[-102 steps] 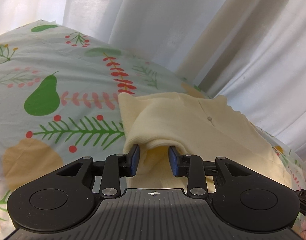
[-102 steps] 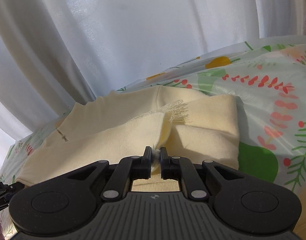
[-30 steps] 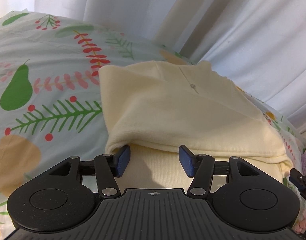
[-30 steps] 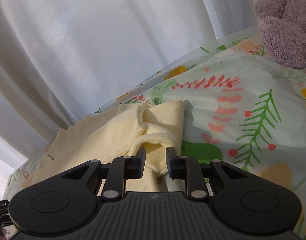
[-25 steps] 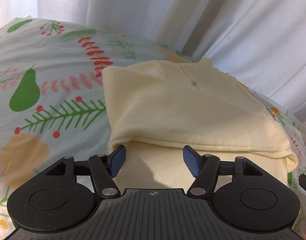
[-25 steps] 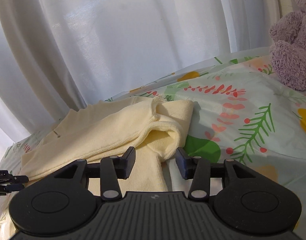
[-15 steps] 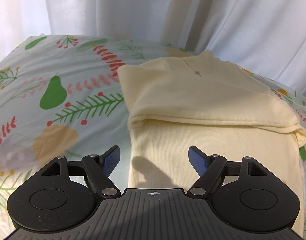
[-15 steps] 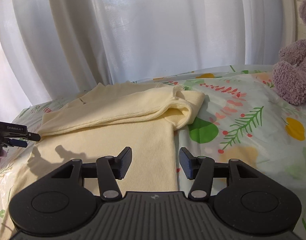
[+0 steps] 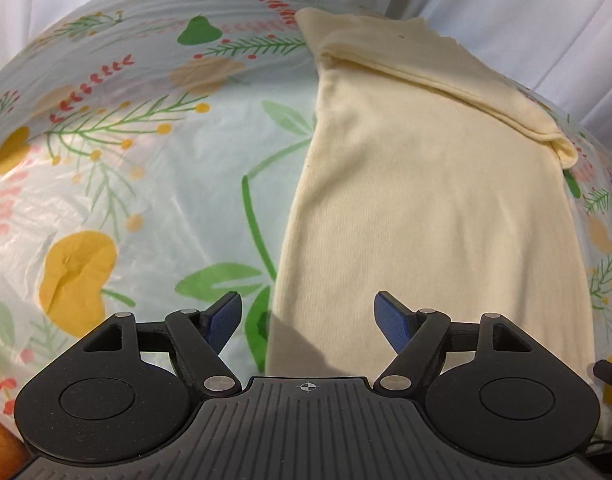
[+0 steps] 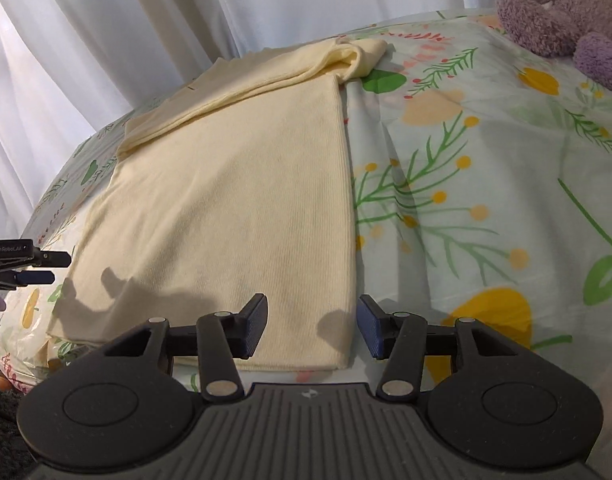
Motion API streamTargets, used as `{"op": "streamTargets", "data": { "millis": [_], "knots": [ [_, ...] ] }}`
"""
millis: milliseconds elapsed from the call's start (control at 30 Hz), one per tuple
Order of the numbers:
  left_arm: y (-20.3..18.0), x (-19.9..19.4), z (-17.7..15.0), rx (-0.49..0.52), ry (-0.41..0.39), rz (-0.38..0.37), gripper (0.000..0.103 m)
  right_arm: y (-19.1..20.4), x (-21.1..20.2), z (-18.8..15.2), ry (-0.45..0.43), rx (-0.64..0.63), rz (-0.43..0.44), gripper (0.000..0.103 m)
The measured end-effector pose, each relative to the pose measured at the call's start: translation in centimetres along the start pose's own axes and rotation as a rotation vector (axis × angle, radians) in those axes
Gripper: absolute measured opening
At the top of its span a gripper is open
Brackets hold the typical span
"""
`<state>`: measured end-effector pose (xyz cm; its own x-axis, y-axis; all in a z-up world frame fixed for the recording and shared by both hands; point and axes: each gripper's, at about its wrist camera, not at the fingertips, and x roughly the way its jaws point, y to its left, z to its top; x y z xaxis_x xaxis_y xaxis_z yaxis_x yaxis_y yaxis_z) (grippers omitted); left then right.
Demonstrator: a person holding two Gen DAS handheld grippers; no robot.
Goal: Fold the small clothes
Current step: 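Grasp the sweater's side edge with the left tool and fold inward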
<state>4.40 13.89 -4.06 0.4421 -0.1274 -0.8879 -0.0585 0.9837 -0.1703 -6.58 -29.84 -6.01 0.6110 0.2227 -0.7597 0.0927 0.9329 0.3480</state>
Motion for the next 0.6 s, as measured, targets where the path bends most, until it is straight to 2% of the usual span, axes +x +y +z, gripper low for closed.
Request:
{"op": "streamTargets", "data": {
  "millis": [67, 233, 300, 500, 533, 567, 600],
  "knots": [
    [0.8, -0.2, -0.7, -0.009, 0.026, -0.025, 0.075, -0.6, 0.1, -0.4, 0.023, 0.031, 0.017, 0.042],
    [2.2, 0.1, -1.6, -0.081, 0.077, -0.081, 0.057, -1.2, 0.7, -0.7, 0.05, 0.076, 0.066, 0.034],
    [2.5, 0.3, -2.0, -0.105, 0.091, -0.117, 0.047, -1.5, 1.1, -0.7, 0.058, 0.107, 0.093, 0.026],
    [2.4, 0.9, -2.1, -0.101, 0.103, -0.148, 0.041, -2.6, 1.6, -0.5, 0.072, 0.16, 0.143, 0.011],
    [2.5, 0.9, -2.0, -0.106, 0.106, -0.15, 0.036, -2.8, 1.7, -0.4, 0.071, 0.167, 0.155, 0.009],
    [2.5, 1.0, -1.9, -0.109, 0.114, -0.161, 0.018, -2.9, 1.7, -0.4, 0.069, 0.171, 0.164, 0.008],
    [2.5, 1.2, -1.7, -0.114, 0.121, -0.171, 0.01, -3.0, 1.7, -0.4, 0.066, 0.171, 0.173, 0.007]
  ]
}}
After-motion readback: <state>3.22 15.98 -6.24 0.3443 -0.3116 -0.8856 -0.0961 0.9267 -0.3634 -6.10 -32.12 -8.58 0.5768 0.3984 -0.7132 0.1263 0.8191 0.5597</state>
